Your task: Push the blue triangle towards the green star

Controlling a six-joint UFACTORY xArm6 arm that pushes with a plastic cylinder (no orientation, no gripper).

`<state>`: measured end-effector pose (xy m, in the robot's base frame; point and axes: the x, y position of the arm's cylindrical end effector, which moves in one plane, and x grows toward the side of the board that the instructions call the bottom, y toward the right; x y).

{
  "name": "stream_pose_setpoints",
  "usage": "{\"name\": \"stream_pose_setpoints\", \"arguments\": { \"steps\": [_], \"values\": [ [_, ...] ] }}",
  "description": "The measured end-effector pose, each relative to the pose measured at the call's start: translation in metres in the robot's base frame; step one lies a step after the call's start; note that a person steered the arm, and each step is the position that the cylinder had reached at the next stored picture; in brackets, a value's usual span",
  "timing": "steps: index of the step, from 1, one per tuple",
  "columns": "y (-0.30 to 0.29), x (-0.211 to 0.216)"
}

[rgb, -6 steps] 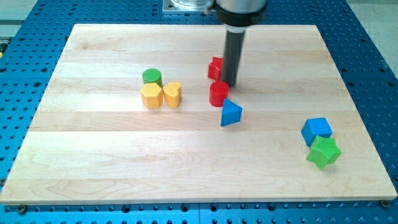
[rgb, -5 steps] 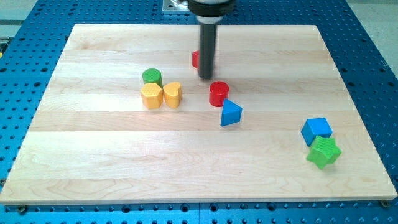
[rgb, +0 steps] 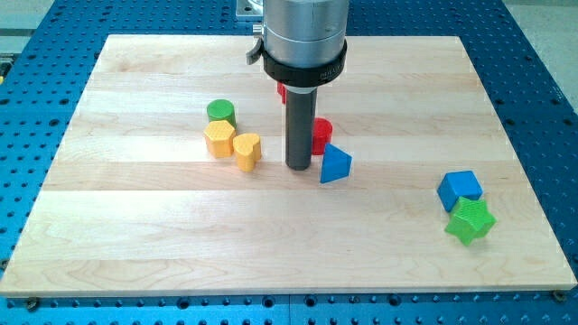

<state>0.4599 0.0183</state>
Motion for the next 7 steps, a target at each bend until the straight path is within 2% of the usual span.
{"name": "stream_pose_setpoints", "arguments": {
  "steps": [1, 3, 4, 5, 7],
  "values": [
    [0.029, 0.000],
    [0.119, 0.048],
    [0.092, 0.052],
    [0.029, 0.056],
    [-0.061, 0.041]
  ]
}}
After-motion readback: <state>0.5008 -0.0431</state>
